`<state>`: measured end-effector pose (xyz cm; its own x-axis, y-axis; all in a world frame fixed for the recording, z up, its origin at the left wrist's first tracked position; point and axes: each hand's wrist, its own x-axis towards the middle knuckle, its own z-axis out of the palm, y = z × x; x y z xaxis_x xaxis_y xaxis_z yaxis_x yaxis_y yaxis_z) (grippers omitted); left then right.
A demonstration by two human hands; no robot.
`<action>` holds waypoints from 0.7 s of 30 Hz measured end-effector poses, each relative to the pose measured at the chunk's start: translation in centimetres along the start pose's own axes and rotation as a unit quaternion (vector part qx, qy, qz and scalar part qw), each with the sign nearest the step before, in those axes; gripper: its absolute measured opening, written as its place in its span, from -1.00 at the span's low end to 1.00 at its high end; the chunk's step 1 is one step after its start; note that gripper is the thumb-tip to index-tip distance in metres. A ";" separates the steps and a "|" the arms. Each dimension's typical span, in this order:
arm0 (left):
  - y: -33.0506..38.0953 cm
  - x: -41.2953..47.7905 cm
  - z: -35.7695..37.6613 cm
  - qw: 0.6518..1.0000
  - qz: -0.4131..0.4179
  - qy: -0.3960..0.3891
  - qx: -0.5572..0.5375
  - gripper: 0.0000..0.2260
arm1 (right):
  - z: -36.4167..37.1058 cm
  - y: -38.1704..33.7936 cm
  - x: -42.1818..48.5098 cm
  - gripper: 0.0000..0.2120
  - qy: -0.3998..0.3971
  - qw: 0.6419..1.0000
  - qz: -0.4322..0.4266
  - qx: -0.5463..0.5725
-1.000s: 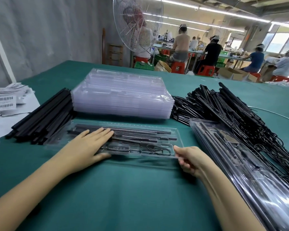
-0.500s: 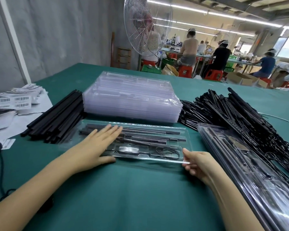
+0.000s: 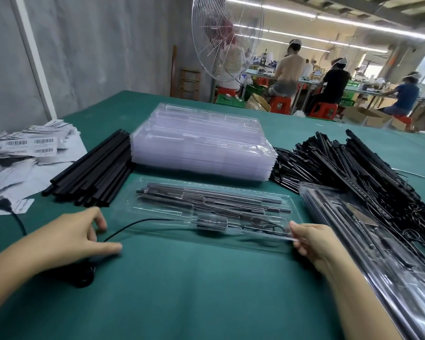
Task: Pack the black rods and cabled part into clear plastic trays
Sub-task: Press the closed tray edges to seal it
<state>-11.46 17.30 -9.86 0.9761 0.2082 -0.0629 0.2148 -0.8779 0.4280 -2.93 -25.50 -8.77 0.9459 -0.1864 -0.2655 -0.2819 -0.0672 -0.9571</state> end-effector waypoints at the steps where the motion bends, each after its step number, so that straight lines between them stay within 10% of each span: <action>1: 0.1 -0.2 0.4 1.000 0.005 -0.010 0.015 -0.52 | 0.0 0.0 0.0 -0.82 -0.001 1.000 0.001 0.002; 10: 0.0 2.6 -1.5 0.997 -0.004 0.073 -0.011 -0.72 | -0.1 -0.1 -0.2 -0.82 -0.019 1.000 0.004 -0.008; 21: 1.2 7.4 -3.9 0.994 0.053 -0.094 0.031 -0.86 | -0.9 -0.1 -0.3 -0.84 -0.053 0.998 0.013 0.017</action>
<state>-4.14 19.48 -6.26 0.9811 0.0334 -0.1907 0.1062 -0.9163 0.3861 -3.30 -26.28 -8.50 0.9503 -0.0821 -0.3004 -0.3037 -0.0308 -0.9523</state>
